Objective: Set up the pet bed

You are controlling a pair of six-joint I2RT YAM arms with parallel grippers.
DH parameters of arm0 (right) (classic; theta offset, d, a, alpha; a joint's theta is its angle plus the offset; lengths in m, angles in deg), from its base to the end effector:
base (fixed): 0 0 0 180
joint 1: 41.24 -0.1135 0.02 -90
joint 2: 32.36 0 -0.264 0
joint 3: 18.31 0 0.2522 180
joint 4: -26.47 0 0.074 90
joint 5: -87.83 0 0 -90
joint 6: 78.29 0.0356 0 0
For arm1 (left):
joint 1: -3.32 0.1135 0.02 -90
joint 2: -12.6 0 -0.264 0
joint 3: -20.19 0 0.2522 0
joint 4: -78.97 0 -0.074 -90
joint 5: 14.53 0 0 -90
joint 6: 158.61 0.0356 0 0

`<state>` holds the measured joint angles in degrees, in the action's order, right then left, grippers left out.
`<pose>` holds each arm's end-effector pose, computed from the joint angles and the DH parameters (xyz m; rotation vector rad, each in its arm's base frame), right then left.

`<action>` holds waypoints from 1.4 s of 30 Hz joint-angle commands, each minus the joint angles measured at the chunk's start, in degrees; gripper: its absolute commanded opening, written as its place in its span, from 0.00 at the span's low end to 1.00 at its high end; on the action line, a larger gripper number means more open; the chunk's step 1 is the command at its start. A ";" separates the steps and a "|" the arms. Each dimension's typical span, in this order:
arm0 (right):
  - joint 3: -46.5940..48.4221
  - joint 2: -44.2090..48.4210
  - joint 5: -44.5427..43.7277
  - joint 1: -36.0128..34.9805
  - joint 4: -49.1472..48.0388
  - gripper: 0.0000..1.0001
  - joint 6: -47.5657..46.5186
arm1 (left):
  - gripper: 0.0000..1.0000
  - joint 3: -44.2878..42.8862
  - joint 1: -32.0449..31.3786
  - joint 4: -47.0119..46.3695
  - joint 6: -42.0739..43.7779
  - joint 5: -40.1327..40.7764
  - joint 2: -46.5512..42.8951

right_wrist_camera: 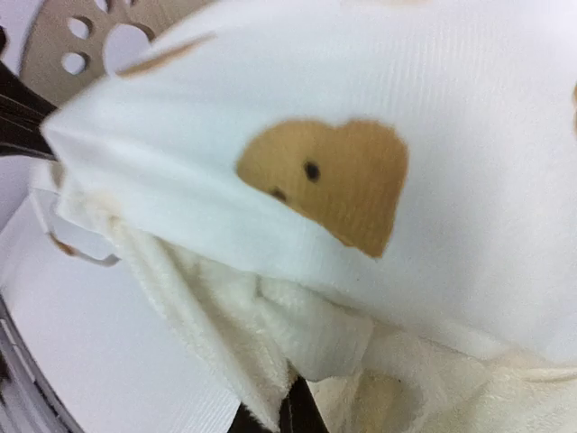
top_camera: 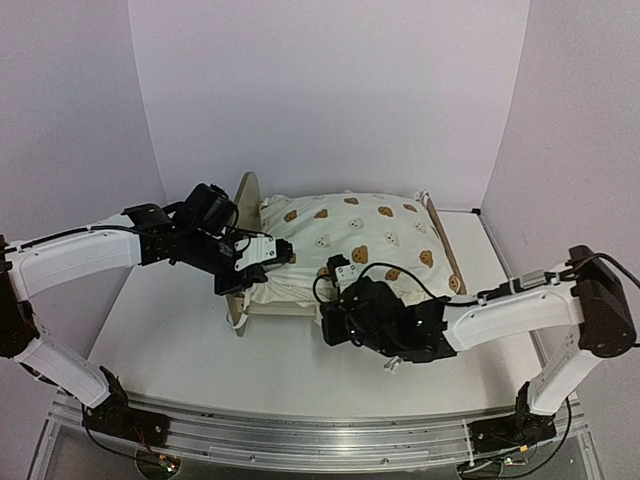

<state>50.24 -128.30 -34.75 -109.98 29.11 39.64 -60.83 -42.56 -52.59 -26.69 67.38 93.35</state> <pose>0.1489 0.3297 0.2080 -0.3832 2.0023 0.4760 0.2071 -0.2207 0.2939 1.7176 1.6910 -0.2021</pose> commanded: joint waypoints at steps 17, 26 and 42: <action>-7.15 18.65 45.20 10.91 8.75 0.00 0.24 | 0.00 -1.43 1.68 1.53 1.49 -1.68 -1.82; 4.19 5.60 35.81 10.95 20.78 0.05 2.90 | 0.00 4.24 1.67 -3.09 4.14 3.60 -0.16; -0.15 13.83 29.58 10.42 26.15 0.34 0.81 | 0.63 3.89 -0.99 3.65 6.39 -3.94 1.58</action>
<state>51.42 -116.44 -4.68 -98.93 55.21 41.45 -56.50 -42.62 -50.07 -19.39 63.49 93.29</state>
